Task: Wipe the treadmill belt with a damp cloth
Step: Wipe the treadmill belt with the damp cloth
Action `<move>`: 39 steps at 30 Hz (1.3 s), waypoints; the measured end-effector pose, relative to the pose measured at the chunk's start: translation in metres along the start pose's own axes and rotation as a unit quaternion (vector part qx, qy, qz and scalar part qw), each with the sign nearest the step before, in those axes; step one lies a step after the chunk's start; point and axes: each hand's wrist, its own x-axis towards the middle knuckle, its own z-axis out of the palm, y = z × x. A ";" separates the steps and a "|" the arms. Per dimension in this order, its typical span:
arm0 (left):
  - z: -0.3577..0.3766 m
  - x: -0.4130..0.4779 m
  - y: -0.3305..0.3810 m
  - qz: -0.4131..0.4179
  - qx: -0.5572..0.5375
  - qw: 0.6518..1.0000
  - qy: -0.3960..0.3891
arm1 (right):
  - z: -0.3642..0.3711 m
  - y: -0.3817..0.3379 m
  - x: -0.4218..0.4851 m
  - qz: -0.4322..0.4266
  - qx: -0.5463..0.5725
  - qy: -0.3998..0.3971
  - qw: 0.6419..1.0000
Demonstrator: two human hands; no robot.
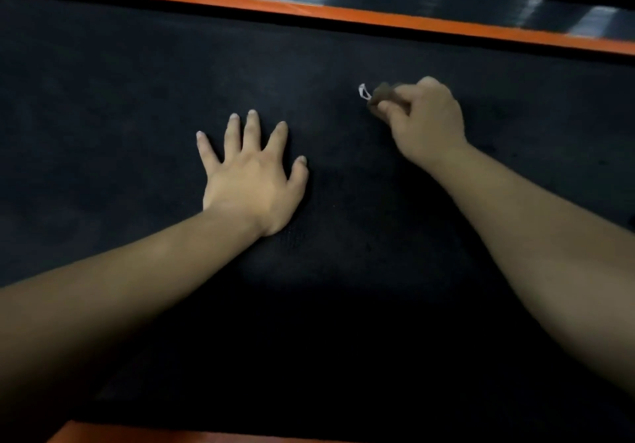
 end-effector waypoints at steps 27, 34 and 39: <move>0.003 0.001 -0.001 0.045 0.007 0.999 -0.014 | 0.034 -0.018 0.056 -0.074 0.039 -0.045 0.995; 0.003 0.001 0.000 0.050 0.009 0.999 -0.015 | 0.036 -0.001 0.110 0.140 -0.018 0.043 0.989; 0.001 0.001 0.000 0.048 0.012 0.999 -0.014 | 0.035 -0.007 0.095 0.004 0.019 -0.024 1.000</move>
